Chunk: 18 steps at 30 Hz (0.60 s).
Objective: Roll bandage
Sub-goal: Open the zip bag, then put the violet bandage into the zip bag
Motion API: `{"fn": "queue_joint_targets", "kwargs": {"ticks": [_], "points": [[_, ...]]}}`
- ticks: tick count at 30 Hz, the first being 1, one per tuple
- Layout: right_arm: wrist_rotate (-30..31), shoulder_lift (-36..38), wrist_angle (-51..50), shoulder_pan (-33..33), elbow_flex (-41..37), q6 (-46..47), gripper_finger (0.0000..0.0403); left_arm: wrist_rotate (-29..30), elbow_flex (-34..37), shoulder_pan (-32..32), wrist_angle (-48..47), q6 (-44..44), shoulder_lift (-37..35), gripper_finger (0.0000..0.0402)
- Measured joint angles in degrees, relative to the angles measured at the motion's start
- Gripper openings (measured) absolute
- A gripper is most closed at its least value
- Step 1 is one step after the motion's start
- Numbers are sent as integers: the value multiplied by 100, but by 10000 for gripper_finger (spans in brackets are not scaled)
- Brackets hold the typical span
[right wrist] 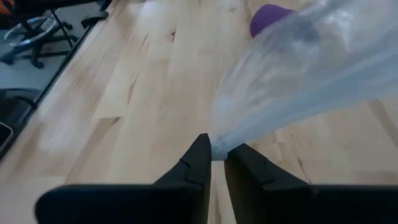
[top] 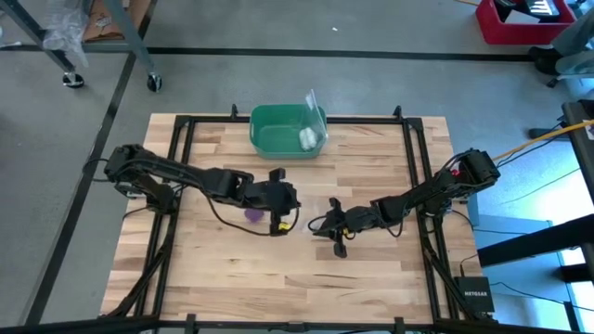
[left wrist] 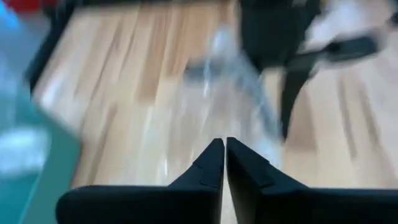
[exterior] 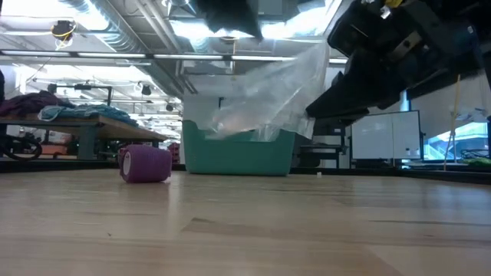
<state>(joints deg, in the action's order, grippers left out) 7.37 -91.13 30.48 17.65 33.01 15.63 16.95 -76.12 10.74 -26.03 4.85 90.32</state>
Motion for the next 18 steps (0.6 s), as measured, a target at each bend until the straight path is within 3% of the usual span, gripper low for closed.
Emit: {"fn": "queue_joint_targets", "kwargs": {"ticks": [3, 8, 13, 18], "points": [[1, 0, 9, 0, 0, 259, 57, 19, 18, -7, -627, 520, 17, 35], [250, 0, 29, 0, 0, 548, 131, -16, 410, 88, -612, 1048, 55, 96], [350, 2, 220, -4, 0, 798, 197, -16, 1091, 242, 653, 1655, 60, 141], [354, -72, 660, -4, 5, 489, 224, 0, 1847, 360, 2286, 1789, 162, 154]]}}
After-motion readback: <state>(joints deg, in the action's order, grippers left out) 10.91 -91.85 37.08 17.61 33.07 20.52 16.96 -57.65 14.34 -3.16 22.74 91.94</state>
